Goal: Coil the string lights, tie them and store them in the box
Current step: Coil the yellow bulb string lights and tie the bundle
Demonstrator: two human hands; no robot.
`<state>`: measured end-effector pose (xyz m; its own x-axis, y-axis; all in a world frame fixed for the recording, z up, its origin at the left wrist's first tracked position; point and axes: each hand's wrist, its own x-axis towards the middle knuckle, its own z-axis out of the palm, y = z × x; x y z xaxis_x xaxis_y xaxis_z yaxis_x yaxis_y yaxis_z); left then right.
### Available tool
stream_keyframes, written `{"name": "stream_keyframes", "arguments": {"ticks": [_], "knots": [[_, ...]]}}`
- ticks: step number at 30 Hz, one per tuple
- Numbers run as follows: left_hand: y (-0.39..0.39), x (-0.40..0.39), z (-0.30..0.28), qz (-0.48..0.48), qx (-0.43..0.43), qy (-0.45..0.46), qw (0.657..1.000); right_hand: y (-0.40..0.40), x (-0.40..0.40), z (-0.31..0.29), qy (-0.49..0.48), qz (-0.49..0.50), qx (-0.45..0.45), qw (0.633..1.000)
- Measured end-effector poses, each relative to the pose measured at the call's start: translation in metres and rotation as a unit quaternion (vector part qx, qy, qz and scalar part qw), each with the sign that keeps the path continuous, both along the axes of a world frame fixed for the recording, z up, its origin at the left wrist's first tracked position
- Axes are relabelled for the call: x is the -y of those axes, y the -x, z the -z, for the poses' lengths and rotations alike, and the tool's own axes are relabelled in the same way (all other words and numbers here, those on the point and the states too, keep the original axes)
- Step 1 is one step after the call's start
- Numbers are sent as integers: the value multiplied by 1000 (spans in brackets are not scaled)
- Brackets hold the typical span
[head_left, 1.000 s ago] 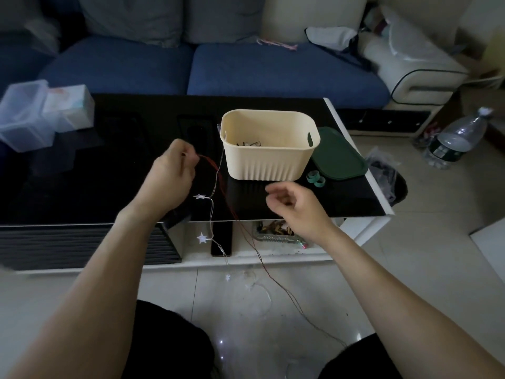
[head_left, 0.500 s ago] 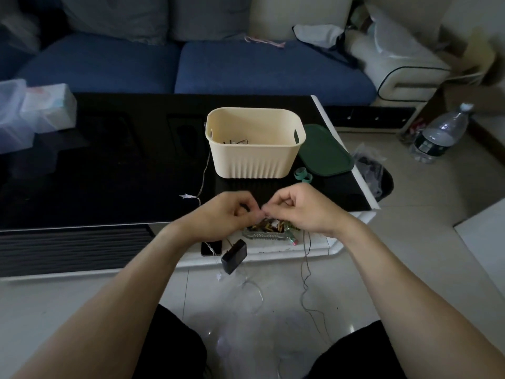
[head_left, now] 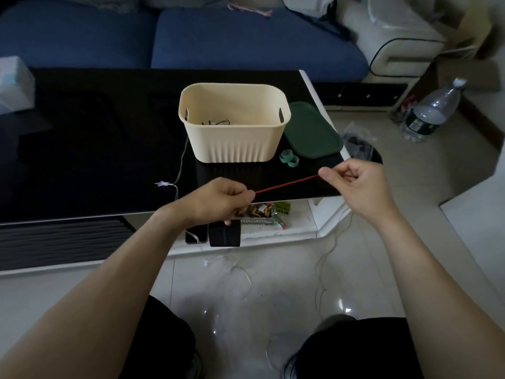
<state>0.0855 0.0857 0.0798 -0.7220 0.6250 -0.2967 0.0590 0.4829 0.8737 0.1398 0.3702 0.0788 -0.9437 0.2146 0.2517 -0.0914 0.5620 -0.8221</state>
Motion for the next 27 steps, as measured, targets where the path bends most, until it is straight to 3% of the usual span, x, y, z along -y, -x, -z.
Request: {"name": "stream_keyframes", "arguments": {"ticks": [2,5,9,12,16,19,21,24,27], "knots": [[2,-4,-1,-33,20,-52,998,-2,-19,3,-11,17,28,999],[7,-4,-1,-91,81,-139,983,-8,-42,8,-48,11,154,987],[15,-3,4,-193,120,-188,956,-17,-71,31,-130,16,337,932],[16,-3,6,-240,155,-208,936,-22,-88,45,-66,102,401,908],[19,-5,8,-325,194,-269,886,-29,-105,50,100,267,403,870],[23,-5,10,-393,215,-293,845,-31,-117,49,222,320,317,864],[25,-5,13,-409,226,-277,839,-27,-121,46,284,345,234,863],[24,-8,16,-384,253,-234,857,-23,-120,40,259,350,196,878],[21,-14,17,-345,262,-201,879,-25,-106,33,148,274,339,888]]}}
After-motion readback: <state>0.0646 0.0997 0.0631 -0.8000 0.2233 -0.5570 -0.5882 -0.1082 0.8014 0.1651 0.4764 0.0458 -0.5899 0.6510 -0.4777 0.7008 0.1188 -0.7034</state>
